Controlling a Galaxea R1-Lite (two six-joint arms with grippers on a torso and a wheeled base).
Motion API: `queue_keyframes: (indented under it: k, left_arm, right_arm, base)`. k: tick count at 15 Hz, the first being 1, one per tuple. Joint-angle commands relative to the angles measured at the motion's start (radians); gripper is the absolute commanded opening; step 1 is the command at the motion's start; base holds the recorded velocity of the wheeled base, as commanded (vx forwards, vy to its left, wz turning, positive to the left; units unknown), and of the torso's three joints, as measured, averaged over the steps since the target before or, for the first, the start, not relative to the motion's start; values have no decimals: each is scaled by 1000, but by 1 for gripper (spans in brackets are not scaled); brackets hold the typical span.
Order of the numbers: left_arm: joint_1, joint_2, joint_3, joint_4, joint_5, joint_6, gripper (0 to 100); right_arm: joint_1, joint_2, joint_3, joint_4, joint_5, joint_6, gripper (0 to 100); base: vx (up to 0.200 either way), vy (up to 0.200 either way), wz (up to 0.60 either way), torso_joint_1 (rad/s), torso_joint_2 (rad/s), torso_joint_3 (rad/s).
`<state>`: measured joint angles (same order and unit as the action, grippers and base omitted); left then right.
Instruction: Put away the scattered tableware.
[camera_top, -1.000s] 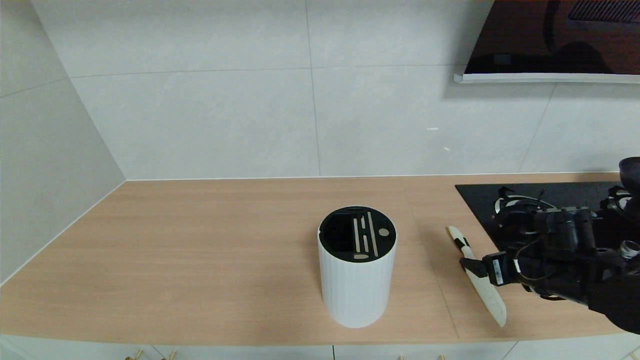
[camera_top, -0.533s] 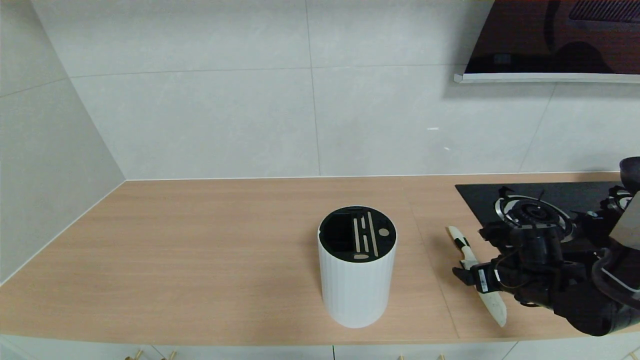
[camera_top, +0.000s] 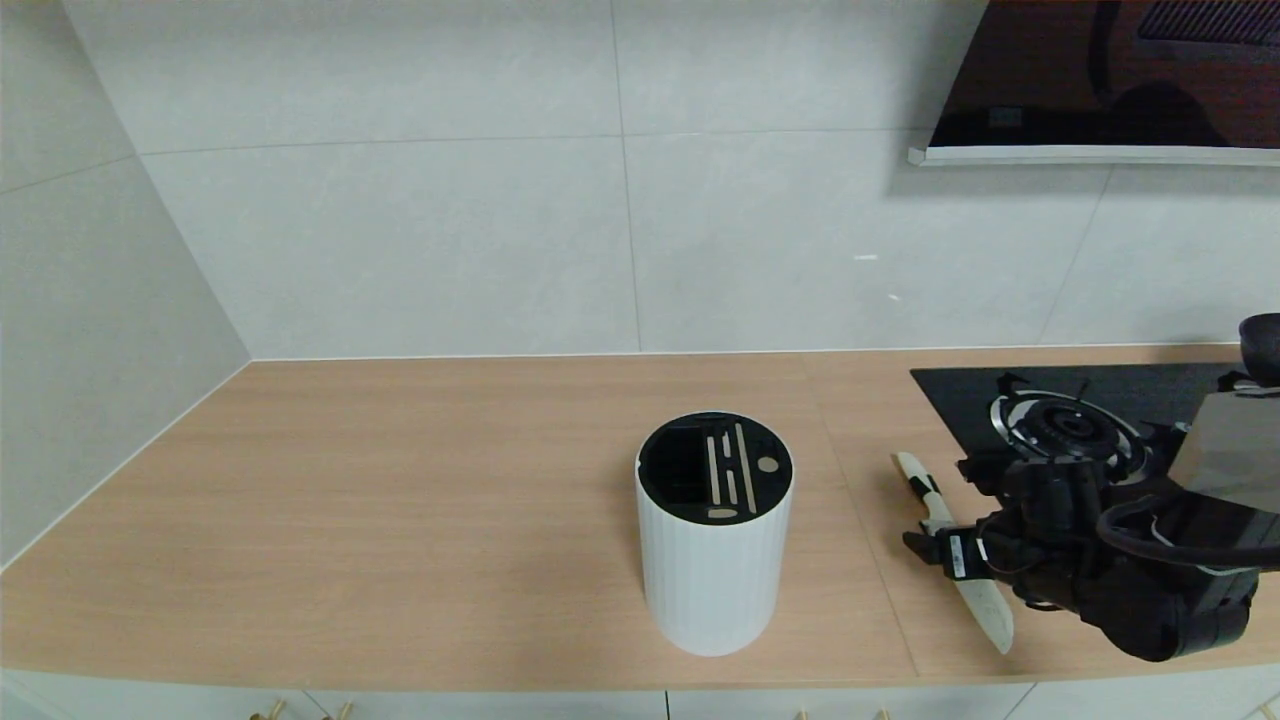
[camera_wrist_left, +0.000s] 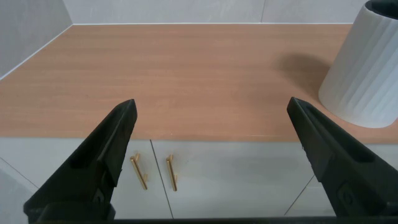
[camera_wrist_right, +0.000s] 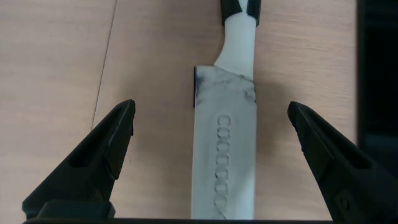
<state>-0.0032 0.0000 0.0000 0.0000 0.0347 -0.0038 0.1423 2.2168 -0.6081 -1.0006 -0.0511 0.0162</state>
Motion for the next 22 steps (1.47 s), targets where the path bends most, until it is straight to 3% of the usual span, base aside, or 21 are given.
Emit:
queue_keyframes:
  k: [1,16,17,22]
  left_arm:
    - [0,0,0,0,1,-1,100]
    - [0,0,0,0,1,-1,100]
    - [0,0,0,0,1,-1,100]
    - [0,0,0,0,1,-1,100]
  right_arm:
    - [-6,21,-12,-1,-1,1,100]
    - [-13,69,-33,-39,-35,-4,100]
    - [-13,69,-33,-39,-35,-4,0]
    - [-12,75,-33,-39,-35,-4,0]
  base:
    - [0,0,0,0,0,0]
    - [0,0,0,0,0,0]
    - [0,0,0,0,0,0]
    - [0,0,0,0,0,0]
